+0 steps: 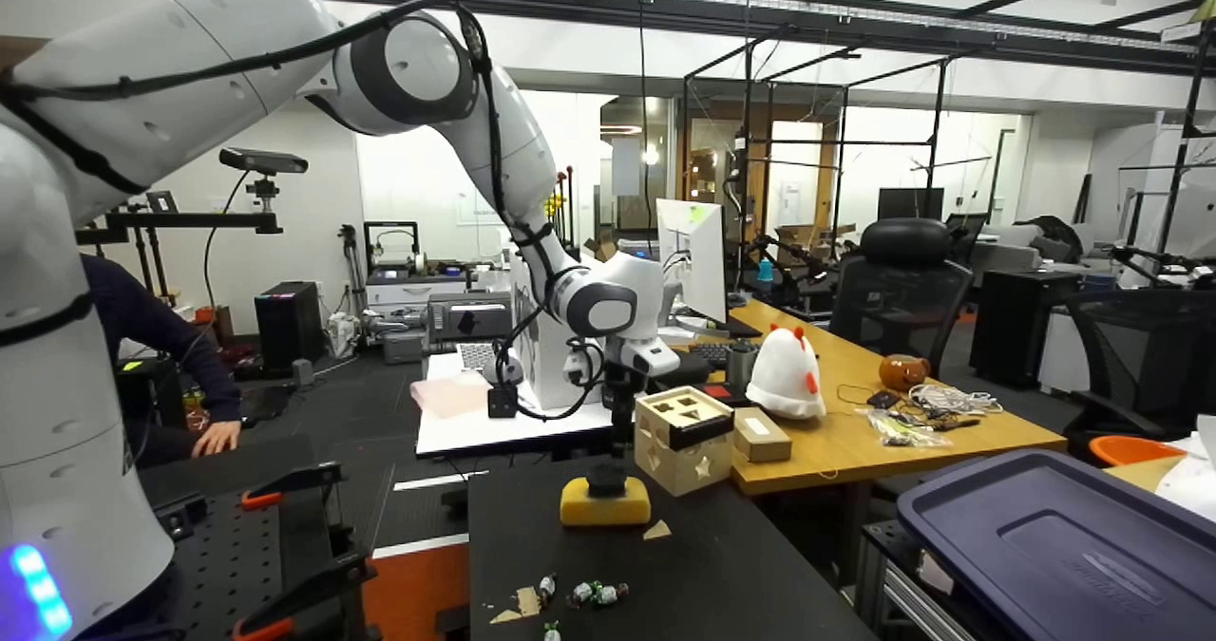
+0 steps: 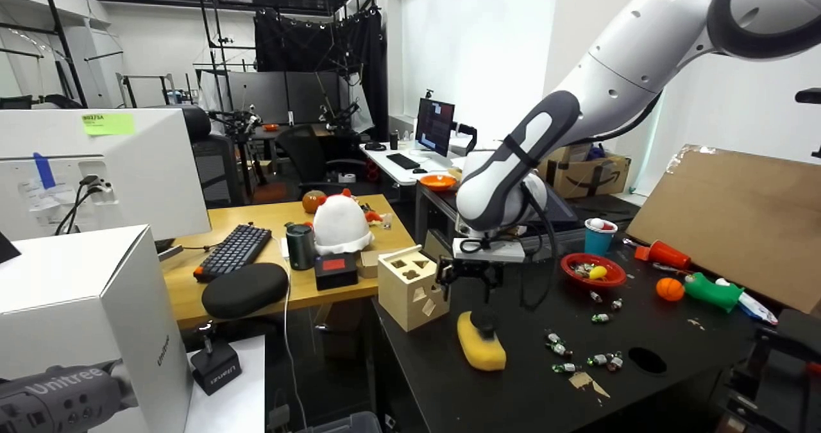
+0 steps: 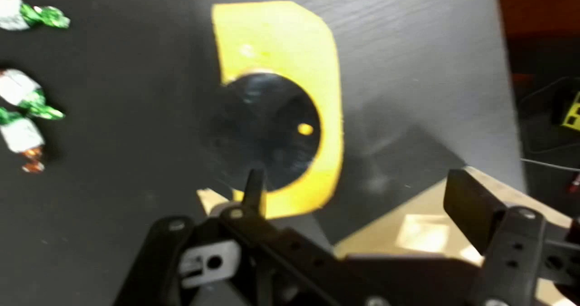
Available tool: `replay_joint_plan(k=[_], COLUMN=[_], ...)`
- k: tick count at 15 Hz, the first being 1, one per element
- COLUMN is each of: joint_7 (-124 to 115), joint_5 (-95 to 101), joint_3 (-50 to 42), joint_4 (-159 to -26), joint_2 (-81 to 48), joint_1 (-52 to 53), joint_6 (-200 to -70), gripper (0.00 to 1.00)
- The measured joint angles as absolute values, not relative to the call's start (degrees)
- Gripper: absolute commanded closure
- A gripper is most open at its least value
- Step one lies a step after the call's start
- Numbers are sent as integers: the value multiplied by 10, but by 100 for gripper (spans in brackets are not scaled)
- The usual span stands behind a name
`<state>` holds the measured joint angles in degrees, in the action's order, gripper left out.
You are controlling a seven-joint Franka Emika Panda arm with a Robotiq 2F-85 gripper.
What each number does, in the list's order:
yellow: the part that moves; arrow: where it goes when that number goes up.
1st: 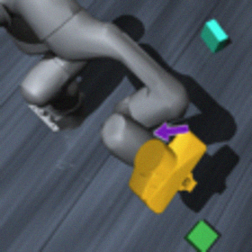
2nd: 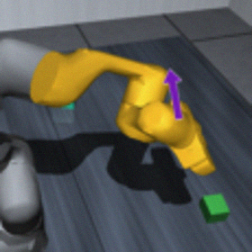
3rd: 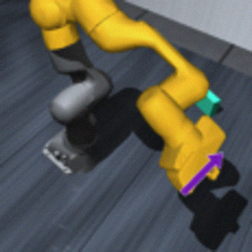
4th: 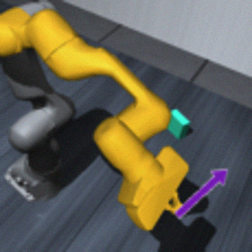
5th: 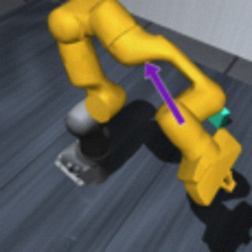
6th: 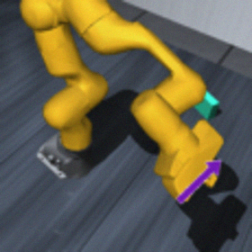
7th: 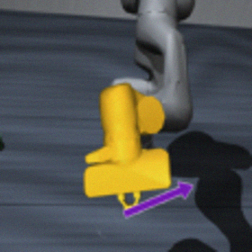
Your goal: Put the sweets together using the sponge brush
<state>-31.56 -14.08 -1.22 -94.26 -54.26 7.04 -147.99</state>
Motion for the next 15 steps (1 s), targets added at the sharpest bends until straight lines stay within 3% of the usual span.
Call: replay_joint_plan(k=[9,10,11,15], joint_7=[-224,-208,-191,-148], joint_5=[-71,-71,-71,-70], joint_3=[20,25,30,40], joint_4=[-653,-622,-595,-482], joint_2=[-605,-618,-630,-685], joint_1=[129,129,129,135], joint_6=[-1290,-1269,-1255,-1189], gripper=[0,25,26,57])
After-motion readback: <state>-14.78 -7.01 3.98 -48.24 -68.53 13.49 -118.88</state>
